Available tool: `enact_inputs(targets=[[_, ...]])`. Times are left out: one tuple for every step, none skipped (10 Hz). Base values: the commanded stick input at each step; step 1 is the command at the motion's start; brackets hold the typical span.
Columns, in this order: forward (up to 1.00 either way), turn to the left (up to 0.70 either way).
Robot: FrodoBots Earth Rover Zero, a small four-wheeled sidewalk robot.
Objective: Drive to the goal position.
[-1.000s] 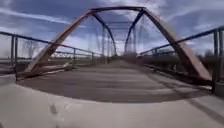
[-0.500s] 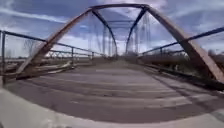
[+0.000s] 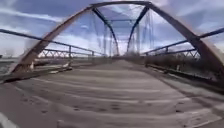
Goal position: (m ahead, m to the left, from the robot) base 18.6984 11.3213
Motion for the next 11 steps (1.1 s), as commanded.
enact_inputs(targets=[[1.0,0.01],[1.0,0.01],[1.0,0.01],[1.0,0.01],[1.0,0.01],[1.0,0.01],[1.0,0.01],[1.0,0.01],[1.0,-0.01],[1.0,-0.18],[1.0,-0.27]])
